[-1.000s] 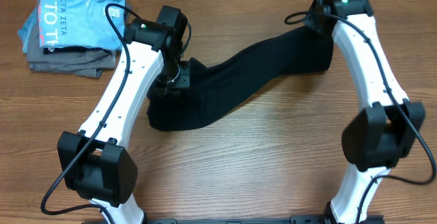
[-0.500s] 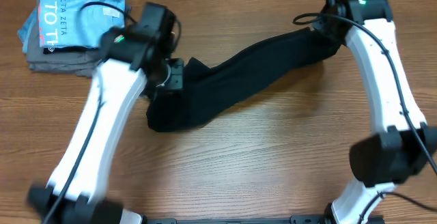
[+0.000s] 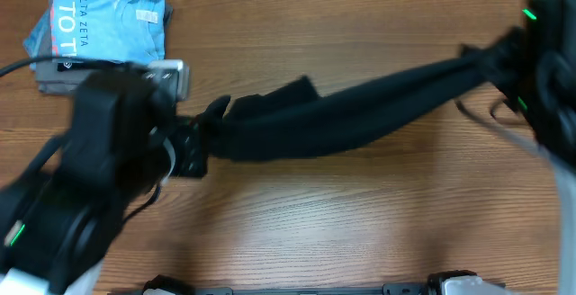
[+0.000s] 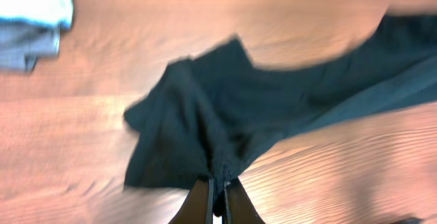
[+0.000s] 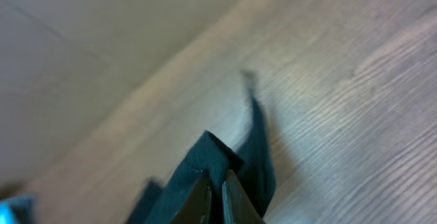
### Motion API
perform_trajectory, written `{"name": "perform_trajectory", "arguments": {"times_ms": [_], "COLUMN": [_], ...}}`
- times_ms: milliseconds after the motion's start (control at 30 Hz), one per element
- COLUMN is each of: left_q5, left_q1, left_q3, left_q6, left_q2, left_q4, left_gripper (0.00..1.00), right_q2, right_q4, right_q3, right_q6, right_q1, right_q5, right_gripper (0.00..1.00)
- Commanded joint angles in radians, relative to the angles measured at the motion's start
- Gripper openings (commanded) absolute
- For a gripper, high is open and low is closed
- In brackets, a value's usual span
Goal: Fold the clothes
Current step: 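Lift the shirt with both grippers and stretch it apart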
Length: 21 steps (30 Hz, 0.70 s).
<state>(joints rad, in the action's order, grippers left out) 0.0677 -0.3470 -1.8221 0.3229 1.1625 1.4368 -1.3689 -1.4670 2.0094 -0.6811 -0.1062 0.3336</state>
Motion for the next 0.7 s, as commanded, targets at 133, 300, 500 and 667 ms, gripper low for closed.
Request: {"name": "perform_trajectory", "arguments": {"times_ms": [133, 300, 500, 667], "left_q5": [-0.066, -0.147, -0.312, -0.364], "left_q1": [-0.048, -0.048, -0.048, -0.048], "left_q3": [-0.29, -0.378, -0.378, -0.378], "left_q6": [0.037, 0.04, 0.036, 0.02], "left_q2": [-0.128, -0.126, -0.043, 0.076], "left_q4": [0.055, 0.06, 0.031, 0.032], "left_gripper": [0.04, 0.04, 0.04, 0.04], "right_q2": [0.262, 0.314, 0.283, 0.208], "right_q4": [0.002, 0.008, 0.087, 0.107], "right_q3": [0.02, 0.079, 0.094, 0.093], "right_q6": [-0.004, 0.001, 0.004, 0.004], "right_q1": [0.004, 0.004, 0.004, 0.004], "right_q5": [-0.052, -0.059, -0.057, -0.051], "right_gripper": [0.04, 0.04, 0.04, 0.04]}}
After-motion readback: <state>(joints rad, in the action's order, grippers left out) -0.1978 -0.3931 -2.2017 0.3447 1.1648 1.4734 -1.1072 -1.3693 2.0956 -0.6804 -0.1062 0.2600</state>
